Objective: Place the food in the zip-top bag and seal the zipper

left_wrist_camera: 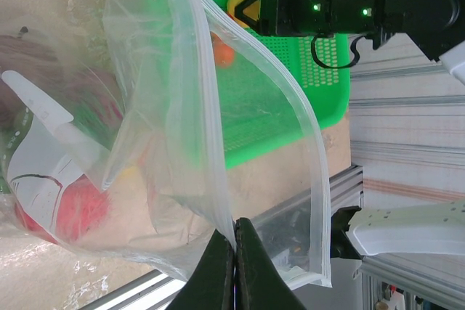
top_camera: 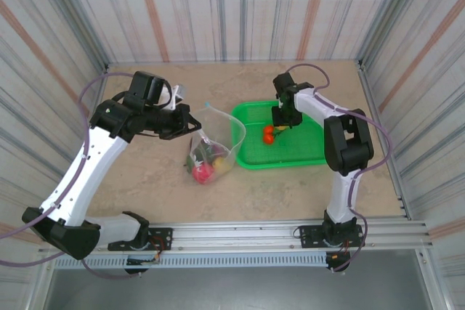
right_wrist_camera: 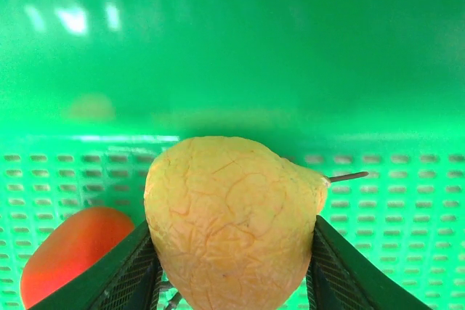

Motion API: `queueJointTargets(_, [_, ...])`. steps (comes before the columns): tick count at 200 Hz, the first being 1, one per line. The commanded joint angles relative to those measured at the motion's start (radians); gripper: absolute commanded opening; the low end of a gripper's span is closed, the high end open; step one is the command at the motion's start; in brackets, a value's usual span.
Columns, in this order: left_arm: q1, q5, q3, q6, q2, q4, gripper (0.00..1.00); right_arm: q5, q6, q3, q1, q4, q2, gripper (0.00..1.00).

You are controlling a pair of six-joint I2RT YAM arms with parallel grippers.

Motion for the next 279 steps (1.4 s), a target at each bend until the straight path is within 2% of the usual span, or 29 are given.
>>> queueJointTargets(1, [-0.003, -0.004, -0.002, 0.004, -0.025, -0.006, 0.0, 0.04, 0.053, -0.049, 0.022, 0.004, -0.104, 0.44])
queueJointTargets(46, [-0.004, 0.01, -0.003, -0.009, -0.03, 0.009, 0.0, 0.019, 0.182, -0.115, 0.047, -0.017, -0.3, 0.44])
queueJointTargets(89, [-0.006, 0.017, 0.001, -0.013, -0.035, 0.015, 0.0, 0.019, 0.199, -0.094, 0.112, -0.107, -0.529, 0.44])
queueJointTargets(125, [-0.009, 0.015, 0.015, -0.011, -0.029, 0.011, 0.0, -0.247, 0.209, 0.0, 0.15, -0.091, -0.661, 0.46])
queueJointTargets(165, [-0.017, 0.018, 0.011, -0.015, -0.023, 0.013, 0.0, -0.536, 0.269, 0.122, 0.24, -0.044, -0.605, 0.45])
queueJointTargets(194, [-0.02, 0.016, 0.008, -0.016, -0.024, 0.016, 0.0, -0.681, 0.322, 0.145, 0.362, 0.04, -0.513, 0.45])
queueJointTargets(226, [-0.022, 0.018, 0.002, -0.013, -0.028, 0.015, 0.0, -0.841, 0.381, 0.12, 0.389, 0.095, -0.429, 0.45])
queueJointTargets(279, [-0.023, 0.0, -0.002, 0.001, -0.058, 0.004, 0.0, -0.867, 0.432, 0.062, 0.378, 0.13, -0.382, 0.45])
